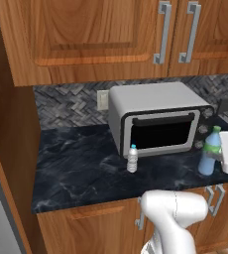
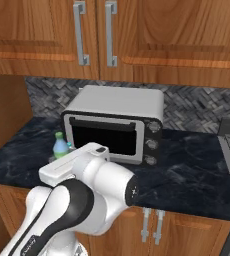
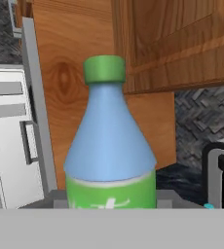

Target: Take the bottled waters from the counter and place them in the freezer to freeze. Close the freezer door after placing the bottles.

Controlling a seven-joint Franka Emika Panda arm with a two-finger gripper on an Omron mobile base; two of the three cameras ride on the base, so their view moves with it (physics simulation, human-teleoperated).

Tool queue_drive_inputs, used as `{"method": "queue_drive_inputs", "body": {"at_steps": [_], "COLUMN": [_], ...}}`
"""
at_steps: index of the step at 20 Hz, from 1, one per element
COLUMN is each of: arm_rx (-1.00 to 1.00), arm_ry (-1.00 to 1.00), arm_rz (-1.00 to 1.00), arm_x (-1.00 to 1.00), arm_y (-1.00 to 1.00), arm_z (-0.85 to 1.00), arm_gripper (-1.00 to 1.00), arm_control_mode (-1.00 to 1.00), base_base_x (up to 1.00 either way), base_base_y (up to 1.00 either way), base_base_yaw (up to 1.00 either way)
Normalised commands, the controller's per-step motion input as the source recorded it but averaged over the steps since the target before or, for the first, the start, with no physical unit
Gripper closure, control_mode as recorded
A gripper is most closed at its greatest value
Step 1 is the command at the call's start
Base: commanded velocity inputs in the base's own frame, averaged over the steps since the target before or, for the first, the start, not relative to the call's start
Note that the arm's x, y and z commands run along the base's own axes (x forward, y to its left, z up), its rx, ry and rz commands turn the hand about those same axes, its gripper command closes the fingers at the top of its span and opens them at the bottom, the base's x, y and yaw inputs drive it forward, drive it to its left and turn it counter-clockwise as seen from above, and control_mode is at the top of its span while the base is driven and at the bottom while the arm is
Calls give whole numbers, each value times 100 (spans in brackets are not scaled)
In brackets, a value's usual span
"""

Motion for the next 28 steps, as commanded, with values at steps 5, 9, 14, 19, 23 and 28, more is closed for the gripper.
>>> {"method": "queue_drive_inputs", "body": {"at_steps": [5,9,14,19,23,28], "arm_rx": [0,0,0,0,0,0], "arm_ry": [1,0,0,0,0,0], "arm_rz": [4,0,0,0,0,0], "arm_x": [0,0,-32,-16,0,0], "arm_y": [4,0,0,0,0,0], "arm_z": [-1,0,-1,-1,0,0], "arm_gripper": [100,100,100,100,100,100], "arm_control_mode": [-100,-100,-100,100,100,100], "base_base_x": [0,0,0,-76,-86,-59], "base_base_y": [0,0,0,42,77,77], "base_base_yaw": [0,0,0,1,8,11]}}
